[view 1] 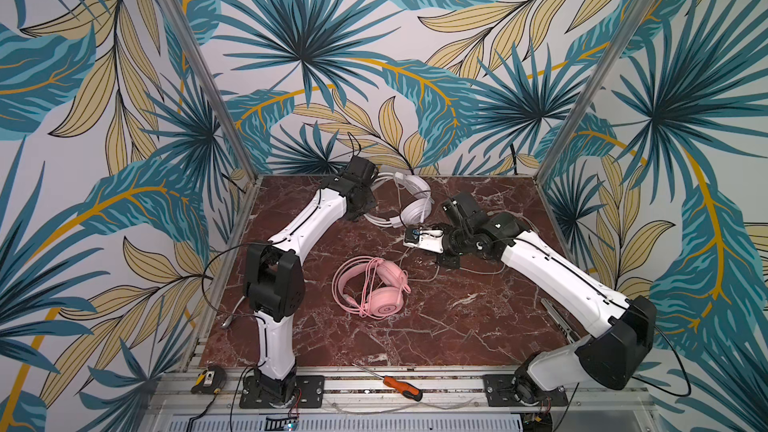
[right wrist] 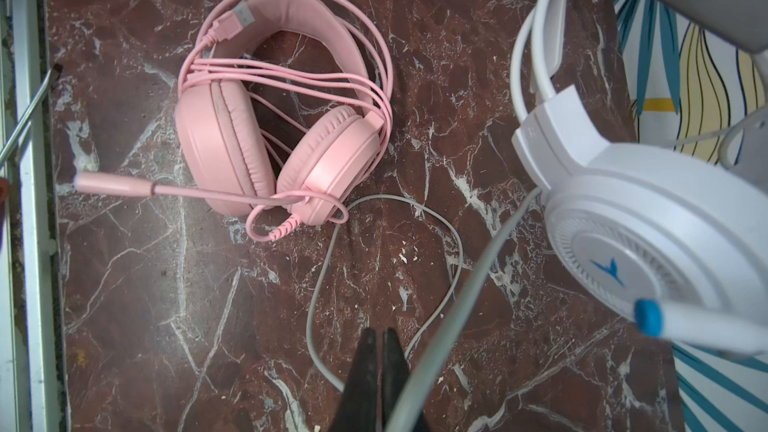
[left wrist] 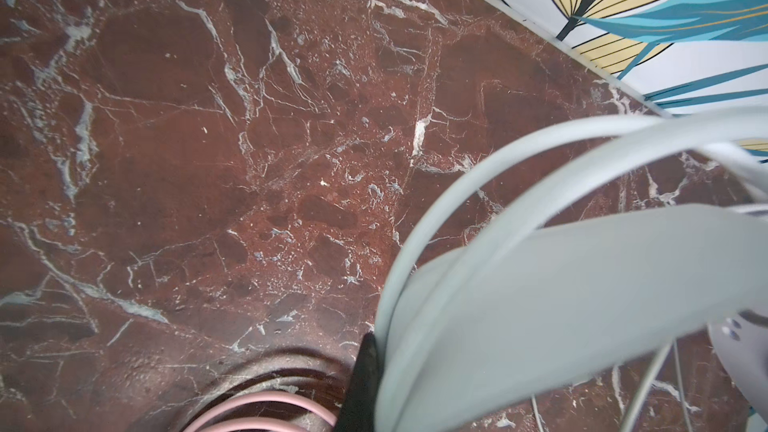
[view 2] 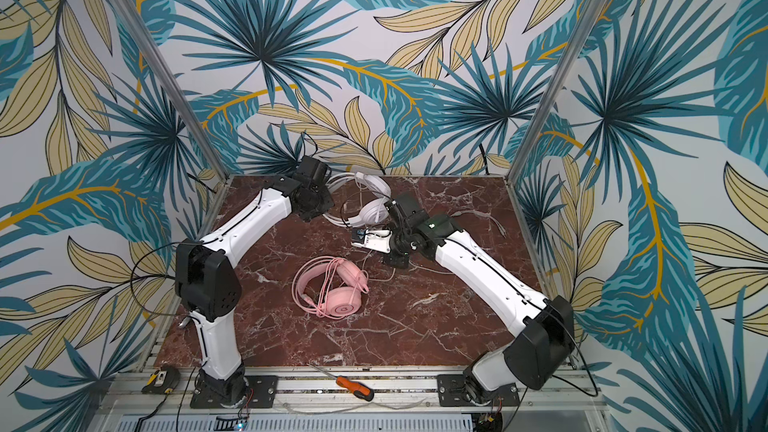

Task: Wrap the headphones
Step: 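Carry the grey cable up and around the white headset, right gripper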

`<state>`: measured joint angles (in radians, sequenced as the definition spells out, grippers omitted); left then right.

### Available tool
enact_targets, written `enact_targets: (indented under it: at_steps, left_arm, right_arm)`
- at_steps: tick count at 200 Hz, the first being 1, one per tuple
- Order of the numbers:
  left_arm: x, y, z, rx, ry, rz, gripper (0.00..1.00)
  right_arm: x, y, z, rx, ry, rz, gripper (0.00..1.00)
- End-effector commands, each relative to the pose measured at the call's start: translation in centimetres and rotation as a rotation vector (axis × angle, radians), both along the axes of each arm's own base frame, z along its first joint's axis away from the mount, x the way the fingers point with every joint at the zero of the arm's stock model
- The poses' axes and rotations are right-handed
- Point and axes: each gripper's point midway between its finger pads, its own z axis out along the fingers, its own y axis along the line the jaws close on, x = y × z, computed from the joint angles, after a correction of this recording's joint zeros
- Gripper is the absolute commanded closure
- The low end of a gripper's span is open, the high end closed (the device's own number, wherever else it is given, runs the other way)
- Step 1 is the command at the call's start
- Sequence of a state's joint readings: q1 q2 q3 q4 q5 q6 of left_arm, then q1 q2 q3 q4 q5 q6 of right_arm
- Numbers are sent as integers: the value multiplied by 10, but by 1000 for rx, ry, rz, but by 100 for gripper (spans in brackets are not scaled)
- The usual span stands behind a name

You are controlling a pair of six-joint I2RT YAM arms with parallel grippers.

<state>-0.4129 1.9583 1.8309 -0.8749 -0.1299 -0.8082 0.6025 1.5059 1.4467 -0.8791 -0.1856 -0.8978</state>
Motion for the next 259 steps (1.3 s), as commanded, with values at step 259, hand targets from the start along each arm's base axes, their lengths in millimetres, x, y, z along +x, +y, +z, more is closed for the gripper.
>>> enact_targets:
  at_steps: [259]
  left_arm:
    - [-23,-77,-2,233,-44,-732,100]
  right_arm:
    - [119,-45,15,-409,-285,47,100]
